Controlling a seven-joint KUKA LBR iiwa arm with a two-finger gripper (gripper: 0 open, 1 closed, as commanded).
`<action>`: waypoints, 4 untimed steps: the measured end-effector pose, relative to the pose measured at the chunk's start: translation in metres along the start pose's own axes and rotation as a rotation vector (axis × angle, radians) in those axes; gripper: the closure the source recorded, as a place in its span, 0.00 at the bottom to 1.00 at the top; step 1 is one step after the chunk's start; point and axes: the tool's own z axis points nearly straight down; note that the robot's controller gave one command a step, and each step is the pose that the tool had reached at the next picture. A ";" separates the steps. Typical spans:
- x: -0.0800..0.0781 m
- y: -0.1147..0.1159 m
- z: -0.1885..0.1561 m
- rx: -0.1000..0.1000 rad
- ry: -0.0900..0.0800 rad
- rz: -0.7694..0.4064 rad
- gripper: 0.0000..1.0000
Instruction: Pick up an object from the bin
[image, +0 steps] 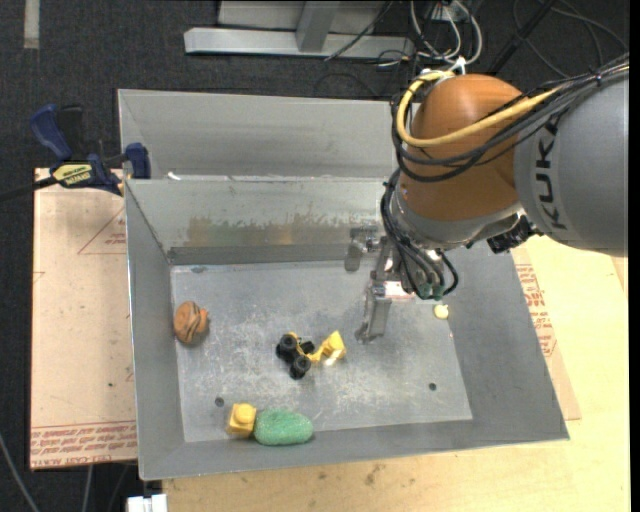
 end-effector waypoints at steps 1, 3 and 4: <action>0.000 0.000 0.000 0.000 0.000 0.000 0.00; 0.032 0.012 0.109 0.000 -0.001 -0.009 0.00; 0.011 0.019 0.156 0.000 0.000 -0.162 0.00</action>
Offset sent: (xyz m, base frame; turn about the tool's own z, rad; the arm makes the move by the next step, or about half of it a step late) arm -0.0184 0.0096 -0.1201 0.0859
